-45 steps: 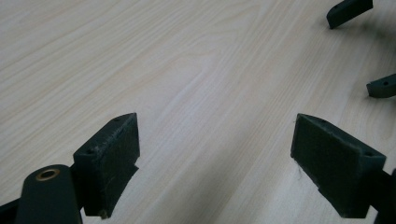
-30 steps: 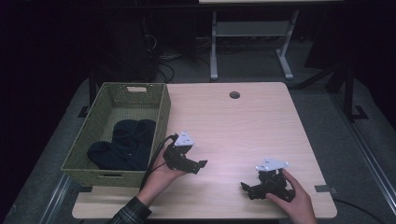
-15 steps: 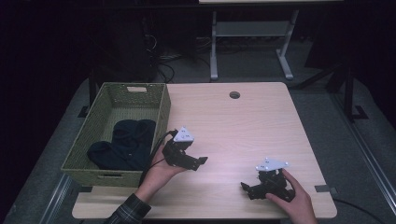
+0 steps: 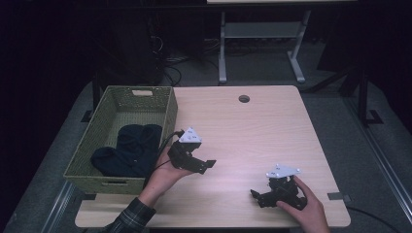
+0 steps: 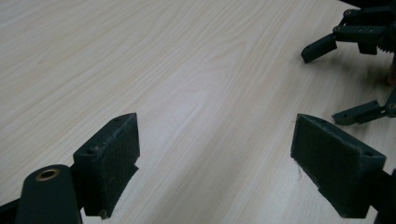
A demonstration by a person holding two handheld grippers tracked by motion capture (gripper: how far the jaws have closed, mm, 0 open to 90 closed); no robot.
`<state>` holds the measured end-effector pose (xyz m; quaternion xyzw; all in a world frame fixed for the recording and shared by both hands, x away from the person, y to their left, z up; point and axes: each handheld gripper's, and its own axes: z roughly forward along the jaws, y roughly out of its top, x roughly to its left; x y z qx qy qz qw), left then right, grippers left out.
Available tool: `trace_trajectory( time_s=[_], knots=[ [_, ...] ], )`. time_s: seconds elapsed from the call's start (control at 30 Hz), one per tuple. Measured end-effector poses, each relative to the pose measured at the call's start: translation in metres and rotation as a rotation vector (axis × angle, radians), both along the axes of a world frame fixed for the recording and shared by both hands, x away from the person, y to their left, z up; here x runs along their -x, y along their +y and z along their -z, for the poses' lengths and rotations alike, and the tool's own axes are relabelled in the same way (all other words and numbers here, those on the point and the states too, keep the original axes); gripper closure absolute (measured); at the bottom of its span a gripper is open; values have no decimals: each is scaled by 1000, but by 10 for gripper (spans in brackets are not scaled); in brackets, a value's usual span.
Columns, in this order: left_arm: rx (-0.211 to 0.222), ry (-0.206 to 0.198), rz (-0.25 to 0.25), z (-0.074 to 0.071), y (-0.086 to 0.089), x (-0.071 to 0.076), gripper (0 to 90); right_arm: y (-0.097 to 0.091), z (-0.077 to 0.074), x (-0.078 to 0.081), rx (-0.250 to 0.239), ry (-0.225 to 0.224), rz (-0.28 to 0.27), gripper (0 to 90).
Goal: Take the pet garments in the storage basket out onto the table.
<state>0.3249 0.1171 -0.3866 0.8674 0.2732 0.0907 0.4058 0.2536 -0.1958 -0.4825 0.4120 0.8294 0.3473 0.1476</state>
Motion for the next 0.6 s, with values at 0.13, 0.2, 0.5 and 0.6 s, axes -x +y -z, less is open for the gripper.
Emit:
trace_trajectory(
  time_s=[0.13,0.2,0.5,0.6],
  knots=[
    [12,-4,-8,-6,2,-1,151,0,0,0,0,0,0,0],
    [18,-6,-12,-10,4,-3,151,0,0,0,0,0,0,0],
    [25,-17,-17,-23,13,-7,151,0,0,0,-1,0,0,0],
    [20,-24,-16,-27,16,-10,151,0,0,0,-1,0,1,0]
  ],
)
